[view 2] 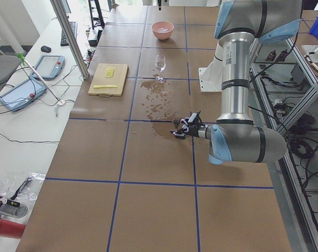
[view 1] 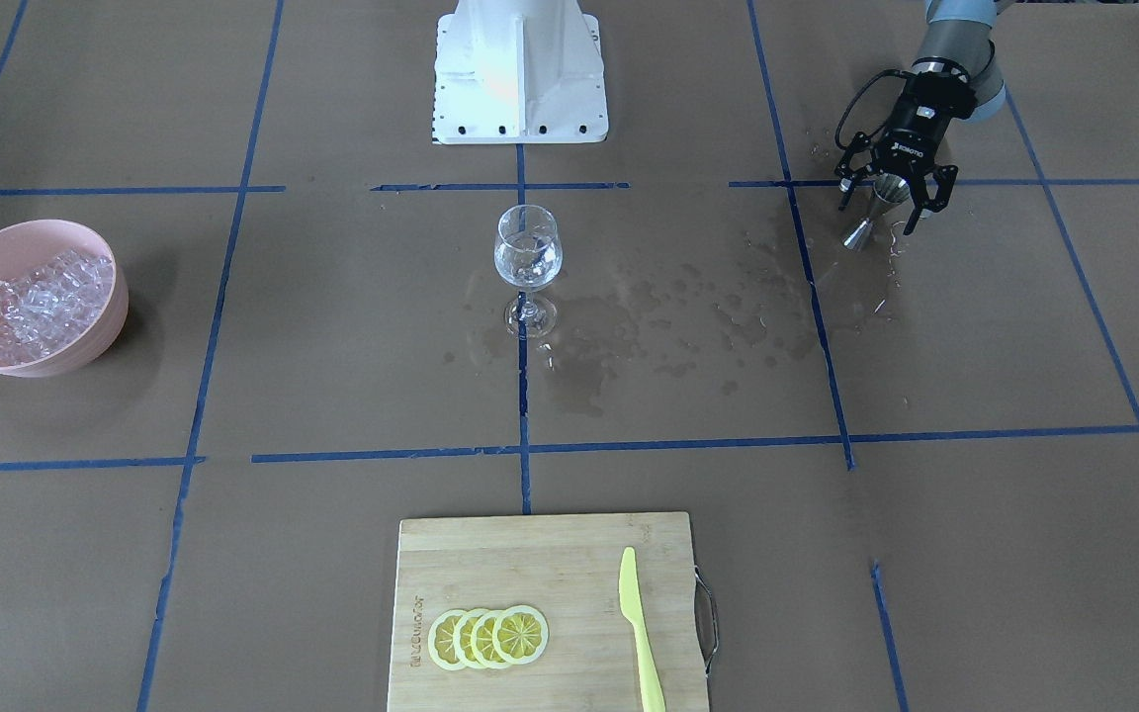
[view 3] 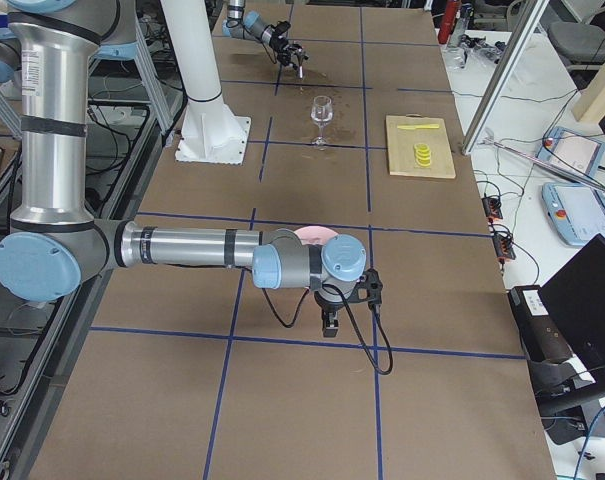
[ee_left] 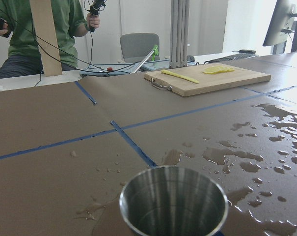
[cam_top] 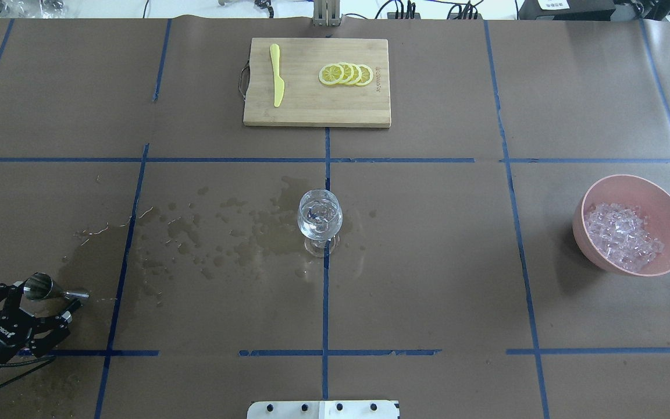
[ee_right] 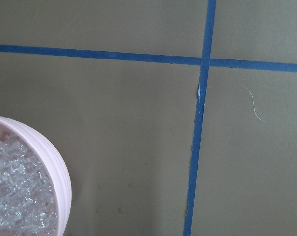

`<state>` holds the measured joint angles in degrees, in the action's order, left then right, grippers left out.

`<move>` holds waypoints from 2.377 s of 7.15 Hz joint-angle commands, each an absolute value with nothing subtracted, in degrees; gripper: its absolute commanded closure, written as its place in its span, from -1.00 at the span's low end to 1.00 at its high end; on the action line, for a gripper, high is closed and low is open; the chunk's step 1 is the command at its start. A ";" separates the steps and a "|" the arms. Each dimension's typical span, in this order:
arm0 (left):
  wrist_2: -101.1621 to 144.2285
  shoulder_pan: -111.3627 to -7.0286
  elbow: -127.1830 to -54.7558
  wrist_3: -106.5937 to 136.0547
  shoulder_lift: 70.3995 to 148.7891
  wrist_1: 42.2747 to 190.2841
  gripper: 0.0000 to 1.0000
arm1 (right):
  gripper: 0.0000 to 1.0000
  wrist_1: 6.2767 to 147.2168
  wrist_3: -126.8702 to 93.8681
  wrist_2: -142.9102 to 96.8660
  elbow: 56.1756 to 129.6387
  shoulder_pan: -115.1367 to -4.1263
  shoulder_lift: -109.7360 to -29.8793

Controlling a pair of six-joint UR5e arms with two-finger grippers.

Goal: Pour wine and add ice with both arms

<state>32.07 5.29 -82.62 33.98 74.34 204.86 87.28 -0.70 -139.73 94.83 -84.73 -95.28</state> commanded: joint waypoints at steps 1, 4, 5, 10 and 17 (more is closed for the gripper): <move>38.38 5.27 -84.02 33.84 69.80 204.18 -0.99 | -1.00 87.28 -0.70 -139.75 94.92 -84.73 -95.27; 50.15 4.84 -87.16 33.84 60.96 203.21 -0.99 | -1.00 87.28 -0.79 -139.75 95.10 -84.73 -95.27; 51.14 4.49 -87.80 33.84 57.95 201.99 -0.99 | -1.00 87.28 -0.79 -140.09 95.27 -84.73 -95.27; 65.44 -18.48 -90.97 24.84 60.36 188.21 -0.99 | -1.00 87.19 -0.79 -140.80 95.80 -84.73 -95.45; 94.17 -53.31 -90.97 9.09 75.39 156.92 -0.99 | -1.00 87.10 -0.97 -140.45 95.89 -84.73 -94.66</move>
